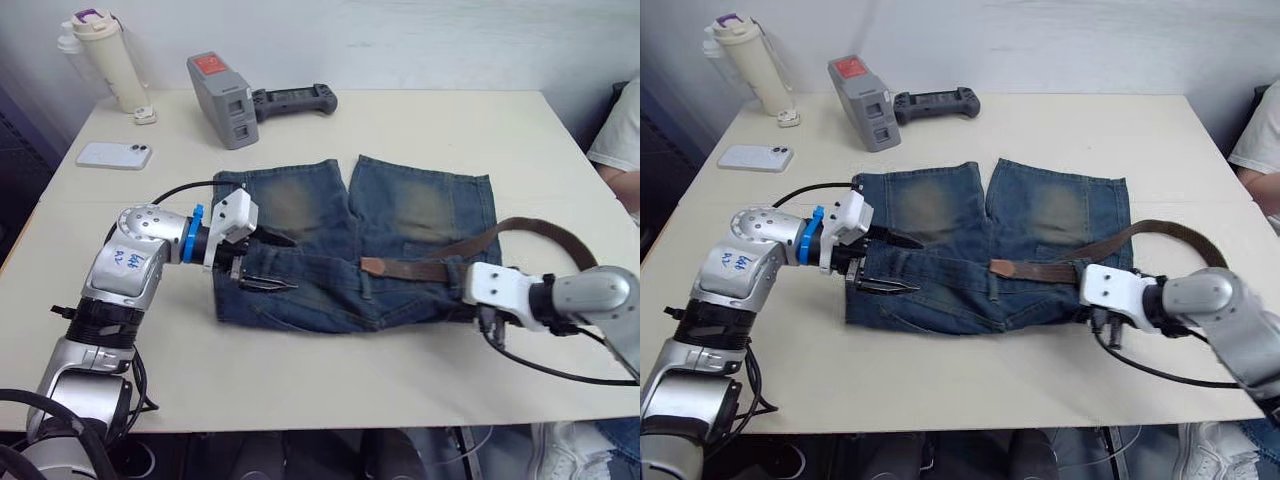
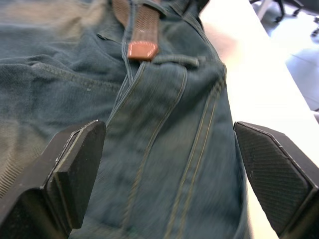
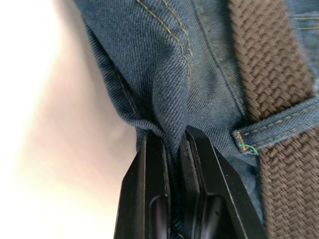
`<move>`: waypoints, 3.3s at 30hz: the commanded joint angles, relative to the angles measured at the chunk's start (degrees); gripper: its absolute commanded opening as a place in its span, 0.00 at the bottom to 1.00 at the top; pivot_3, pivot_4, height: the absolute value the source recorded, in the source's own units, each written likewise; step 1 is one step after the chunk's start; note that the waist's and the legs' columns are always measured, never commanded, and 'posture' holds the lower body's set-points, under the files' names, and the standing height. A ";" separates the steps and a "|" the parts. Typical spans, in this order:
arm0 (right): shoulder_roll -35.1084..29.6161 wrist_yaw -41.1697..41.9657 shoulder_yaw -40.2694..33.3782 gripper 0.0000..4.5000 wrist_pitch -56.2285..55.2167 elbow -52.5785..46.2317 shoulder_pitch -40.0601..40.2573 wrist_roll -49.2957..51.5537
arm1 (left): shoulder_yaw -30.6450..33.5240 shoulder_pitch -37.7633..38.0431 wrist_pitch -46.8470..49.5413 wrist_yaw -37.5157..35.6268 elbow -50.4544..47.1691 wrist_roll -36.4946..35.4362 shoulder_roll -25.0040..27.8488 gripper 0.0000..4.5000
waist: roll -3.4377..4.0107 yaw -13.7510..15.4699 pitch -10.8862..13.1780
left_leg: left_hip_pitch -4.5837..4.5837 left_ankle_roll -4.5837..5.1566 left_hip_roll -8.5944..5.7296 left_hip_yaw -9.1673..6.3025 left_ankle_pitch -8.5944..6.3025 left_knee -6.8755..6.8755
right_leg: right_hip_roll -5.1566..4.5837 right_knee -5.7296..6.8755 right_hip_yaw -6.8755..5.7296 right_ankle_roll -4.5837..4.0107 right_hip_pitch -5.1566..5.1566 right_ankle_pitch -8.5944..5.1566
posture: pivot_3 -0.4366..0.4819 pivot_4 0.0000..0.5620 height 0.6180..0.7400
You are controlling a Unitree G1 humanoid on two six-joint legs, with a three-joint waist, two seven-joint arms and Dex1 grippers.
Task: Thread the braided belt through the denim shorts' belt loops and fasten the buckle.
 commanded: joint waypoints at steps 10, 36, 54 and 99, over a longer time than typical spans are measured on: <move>-0.88 2.17 -9.72 0.20 -10.67 8.59 -0.86 -1.39 | -3.58 -1.60 2.67 1.20 -4.04 -1.22 -7.16 1.00 | 0.04 0.20 0.02 | -0.01 -0.01 0.00 -0.01 0.00 0.04 | 0.00 -0.02 0.00 0.00 0.03 0.00 | 0.48 0.27 1.00; 56.60 -97.72 -40.03 0.99 34.44 -17.35 7.51 98.73 | -4.01 -4.09 8.03 8.01 -6.90 -1.09 -12.27 1.00 | 0.20 -0.19 0.14 | -0.10 -0.06 -0.06 -0.16 0.06 -0.01 | -0.07 0.02 -0.15 -0.02 0.02 0.02 | 0.48 0.27 1.00; 51.39 -95.39 -30.98 0.99 18.22 -9.12 7.40 102.08 | -3.25 -5.12 8.11 12.32 -6.96 -0.46 -12.18 1.00 | 0.22 -1.17 0.13 | 0.06 -0.06 0.03 -0.14 0.09 -0.13 | 0.02 0.07 -0.05 -0.02 0.02 0.02 | 0.48 0.27 1.00; 61.43 -75.99 -32.48 0.01 16.48 17.85 -0.77 79.77 | -3.75 -6.96 5.61 14.08 -4.51 2.72 -11.87 1.00 | -0.66 -1.56 -0.41 | 0.31 -0.09 0.34 -0.06 0.09 -0.06 | 0.27 0.09 0.03 -0.12 0.20 0.07 | 0.48 0.27 1.00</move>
